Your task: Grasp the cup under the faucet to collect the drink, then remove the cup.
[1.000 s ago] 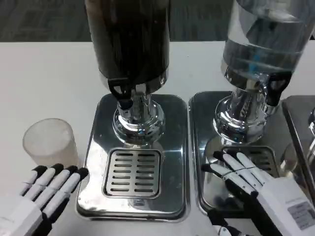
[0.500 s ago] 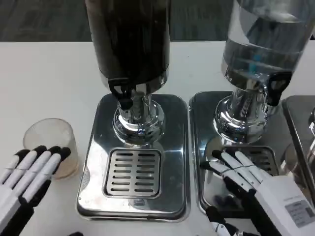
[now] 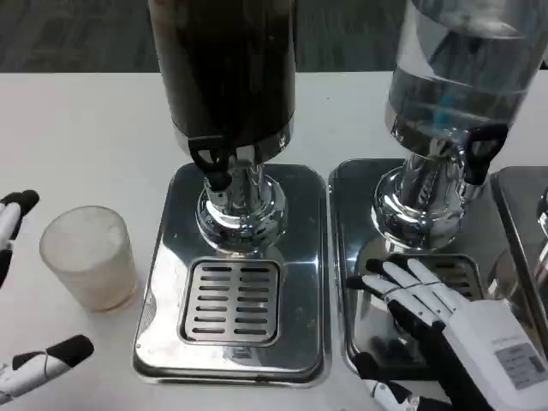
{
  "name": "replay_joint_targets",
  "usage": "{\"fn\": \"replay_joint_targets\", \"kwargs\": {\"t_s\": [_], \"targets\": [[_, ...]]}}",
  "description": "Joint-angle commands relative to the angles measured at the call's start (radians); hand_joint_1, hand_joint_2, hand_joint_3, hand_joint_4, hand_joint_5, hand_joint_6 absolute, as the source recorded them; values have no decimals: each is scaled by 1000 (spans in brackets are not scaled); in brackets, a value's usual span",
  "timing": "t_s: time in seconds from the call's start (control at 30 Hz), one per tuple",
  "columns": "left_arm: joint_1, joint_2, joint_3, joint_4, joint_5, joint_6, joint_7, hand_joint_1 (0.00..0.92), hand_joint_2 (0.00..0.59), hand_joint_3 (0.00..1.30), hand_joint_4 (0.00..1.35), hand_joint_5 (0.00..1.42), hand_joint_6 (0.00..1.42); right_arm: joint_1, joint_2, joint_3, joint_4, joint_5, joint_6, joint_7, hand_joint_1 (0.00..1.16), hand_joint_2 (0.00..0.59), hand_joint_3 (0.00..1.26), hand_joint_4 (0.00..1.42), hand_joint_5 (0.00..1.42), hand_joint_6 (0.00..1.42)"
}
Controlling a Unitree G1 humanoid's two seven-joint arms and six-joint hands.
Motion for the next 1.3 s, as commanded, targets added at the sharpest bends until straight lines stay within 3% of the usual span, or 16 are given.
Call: {"fn": "replay_joint_targets", "kwargs": {"t_s": [0.03,0.3,0.73,1.3], "targets": [[-38,-4,-2,58,-58,14,-31,0,54,0,0,0,3,-3,5,6,8,15,11,11,551,391,232,119,84,264],[-161,-21,-55,243,-128,8,-54,0,42,0,0,0,15,-11,13,8,3,12,21,11,545,390,232,128,89,265],[-337,-3,-125,516,-190,-80,-81,2,36,0,0,0,49,-22,13,32,5,11,23,17,519,393,232,143,98,266],[-383,-1,-188,617,-172,-70,-64,78,36,0,0,0,83,-42,-5,35,15,48,13,45,505,386,241,142,108,294]]}}
